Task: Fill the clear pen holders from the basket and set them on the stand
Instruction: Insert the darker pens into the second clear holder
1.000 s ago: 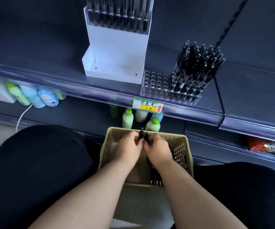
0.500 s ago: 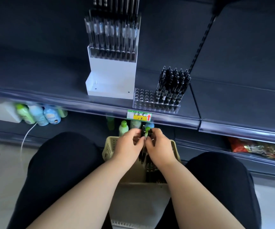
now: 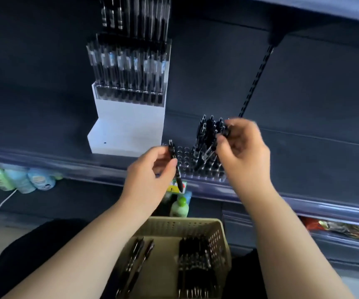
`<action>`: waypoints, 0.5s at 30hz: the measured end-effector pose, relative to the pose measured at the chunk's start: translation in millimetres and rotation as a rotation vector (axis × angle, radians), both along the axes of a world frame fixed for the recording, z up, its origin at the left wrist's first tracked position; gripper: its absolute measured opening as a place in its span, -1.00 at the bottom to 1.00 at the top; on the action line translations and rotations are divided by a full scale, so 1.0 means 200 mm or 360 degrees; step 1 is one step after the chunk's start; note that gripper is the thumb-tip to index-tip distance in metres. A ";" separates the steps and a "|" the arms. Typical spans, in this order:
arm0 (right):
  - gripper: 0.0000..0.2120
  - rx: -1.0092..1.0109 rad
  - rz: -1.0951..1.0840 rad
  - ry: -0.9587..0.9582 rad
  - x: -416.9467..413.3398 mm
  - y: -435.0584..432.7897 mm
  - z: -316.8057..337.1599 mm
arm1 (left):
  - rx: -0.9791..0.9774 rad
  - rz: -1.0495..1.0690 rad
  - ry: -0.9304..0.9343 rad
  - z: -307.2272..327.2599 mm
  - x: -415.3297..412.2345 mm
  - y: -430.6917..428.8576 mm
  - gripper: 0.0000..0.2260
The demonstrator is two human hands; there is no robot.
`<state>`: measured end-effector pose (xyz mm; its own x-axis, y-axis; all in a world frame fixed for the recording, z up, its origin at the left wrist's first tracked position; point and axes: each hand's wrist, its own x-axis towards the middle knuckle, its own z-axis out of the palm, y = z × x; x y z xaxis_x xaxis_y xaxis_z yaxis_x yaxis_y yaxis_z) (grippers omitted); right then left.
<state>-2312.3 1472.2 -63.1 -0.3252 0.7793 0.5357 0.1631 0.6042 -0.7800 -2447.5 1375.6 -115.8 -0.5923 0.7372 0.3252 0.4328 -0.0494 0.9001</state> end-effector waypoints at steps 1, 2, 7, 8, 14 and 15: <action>-0.70 0.0048 0.0010 0.0032 -0.02 0.05 0.06 | 0.0051 0.0006 0.0010 0.04 -0.03 0.04 -0.83; -0.70 0.0084 0.0025 0.0053 -0.05 0.09 0.11 | 0.0100 0.0021 0.0034 0.07 -0.05 0.08 -0.83; -0.79 0.0173 0.0077 -0.0085 -0.17 0.27 0.26 | 0.0260 0.0004 0.0149 0.21 -0.14 0.30 -0.82; -0.80 0.0175 0.0084 -0.0147 -0.18 0.30 0.27 | 0.0279 0.0000 0.0165 0.22 -0.15 0.34 -0.81; -0.80 0.0101 0.0099 -0.0448 -0.23 0.42 0.17 | 0.0265 0.0127 0.0065 0.13 -0.22 0.41 -0.81; -0.80 0.0077 0.0102 -0.0494 -0.23 0.43 0.17 | 0.0254 0.0151 0.0007 0.12 -0.23 0.41 -0.84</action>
